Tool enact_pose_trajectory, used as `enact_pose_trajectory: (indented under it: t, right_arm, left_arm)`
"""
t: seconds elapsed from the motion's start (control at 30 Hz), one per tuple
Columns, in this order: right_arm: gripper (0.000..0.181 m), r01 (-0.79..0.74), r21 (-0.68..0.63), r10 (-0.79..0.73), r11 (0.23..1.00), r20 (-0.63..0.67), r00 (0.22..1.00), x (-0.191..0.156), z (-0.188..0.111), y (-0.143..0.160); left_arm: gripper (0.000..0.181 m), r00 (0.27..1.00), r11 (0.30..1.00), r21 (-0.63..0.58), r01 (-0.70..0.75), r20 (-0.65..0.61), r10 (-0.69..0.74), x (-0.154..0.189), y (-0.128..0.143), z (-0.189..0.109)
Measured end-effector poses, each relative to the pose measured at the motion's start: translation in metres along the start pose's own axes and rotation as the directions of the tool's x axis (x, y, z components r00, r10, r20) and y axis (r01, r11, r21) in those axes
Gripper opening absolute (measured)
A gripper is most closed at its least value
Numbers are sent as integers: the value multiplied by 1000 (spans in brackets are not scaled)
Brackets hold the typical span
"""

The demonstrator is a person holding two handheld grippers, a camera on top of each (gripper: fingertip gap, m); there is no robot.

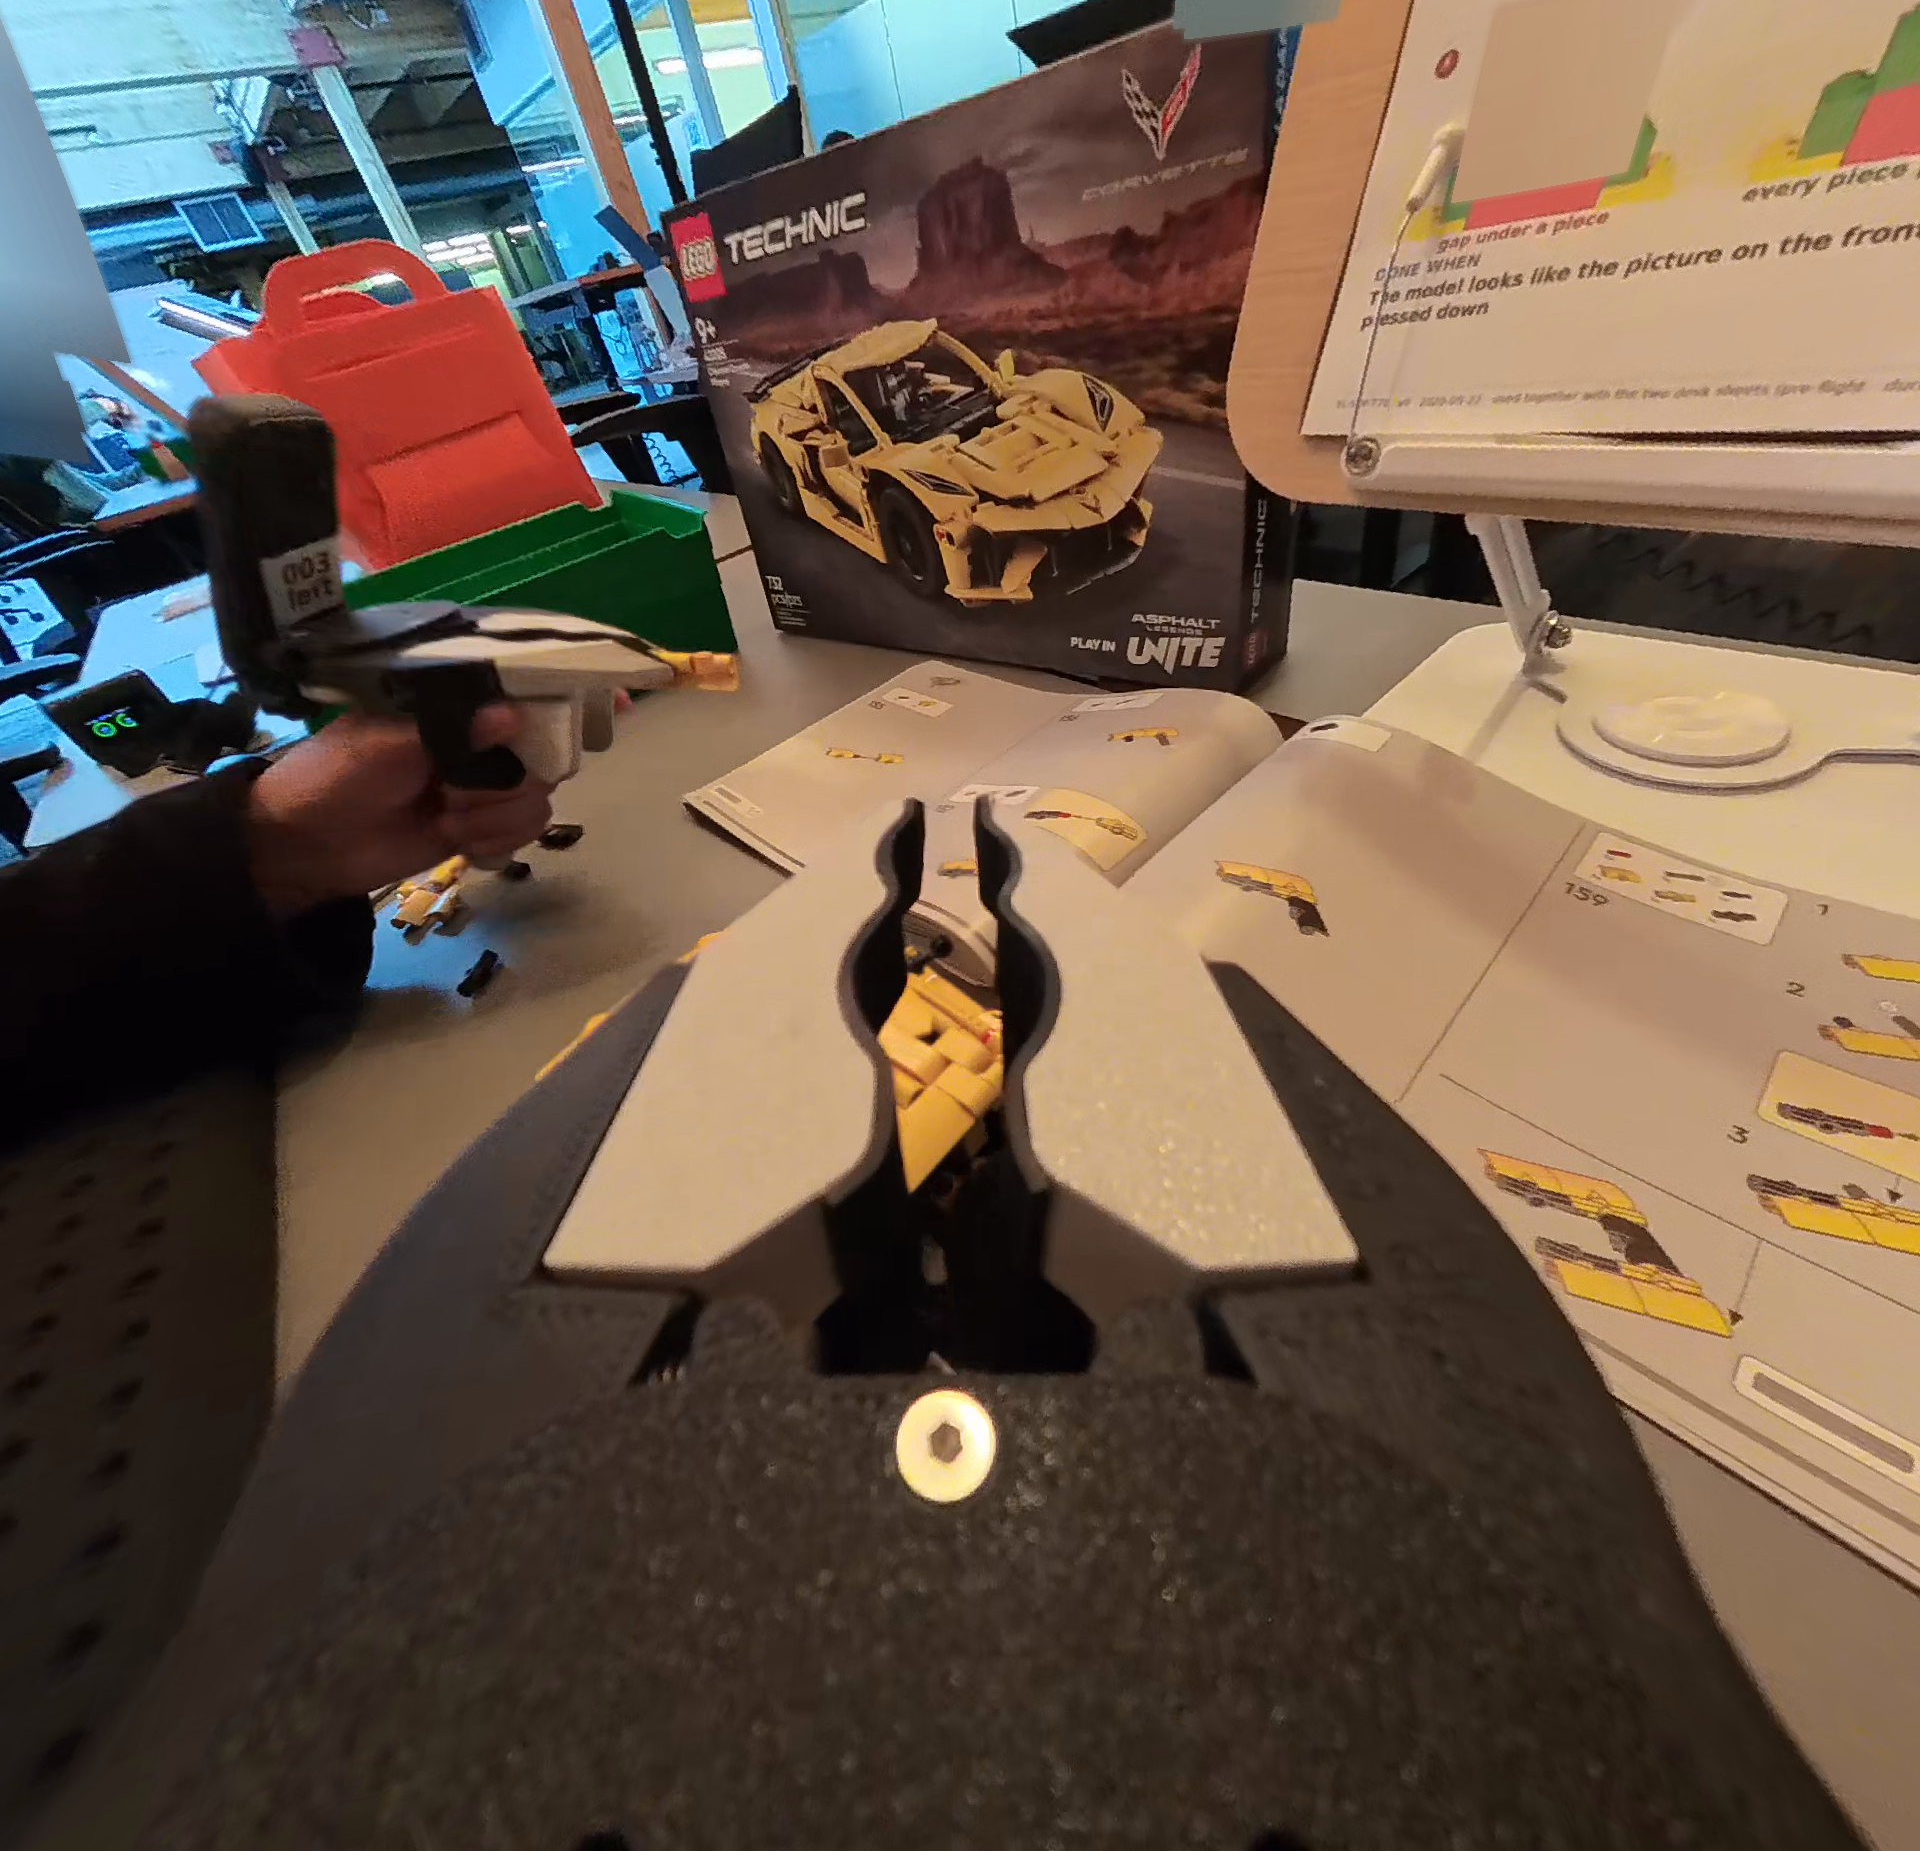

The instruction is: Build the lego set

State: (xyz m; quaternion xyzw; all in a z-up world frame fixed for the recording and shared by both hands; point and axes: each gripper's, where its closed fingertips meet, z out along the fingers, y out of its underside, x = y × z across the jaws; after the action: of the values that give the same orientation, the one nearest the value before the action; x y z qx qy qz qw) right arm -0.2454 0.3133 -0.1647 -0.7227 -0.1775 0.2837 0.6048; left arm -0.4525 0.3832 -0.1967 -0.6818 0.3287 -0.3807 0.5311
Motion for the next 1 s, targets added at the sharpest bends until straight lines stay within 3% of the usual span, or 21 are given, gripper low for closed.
enact_pose_trajectory:
  t: [0.1,0.23,0.33,0.47,0.7,1.0]
  right_arm:
    - [8,6,0,-6,1000,20,1000,-6,-1,-1]
    - [7,28,-22,-27,999,34,999,-11,0,4]
    - [7,45,-34,-43,998,43,998,-14,1,6]
    - [7,91,-37,-90,995,44,995,-19,-1,5]
    - [6,166,-38,-164,985,36,986,-26,-3,2]
    - [10,122,-87,-122,989,14,992,-18,2,12]
  left_arm:
    - [6,938,938,31,-345,41,343,21,-9,1]
    - [7,687,694,-47,-719,106,719,36,-3,2]
    - [7,538,547,-101,-831,103,837,44,6,7]
    - [6,447,453,-136,-881,77,891,50,13,9]
    - [7,415,419,-148,-896,60,908,56,17,10]
    - [7,469,480,-230,-847,103,877,43,17,11]
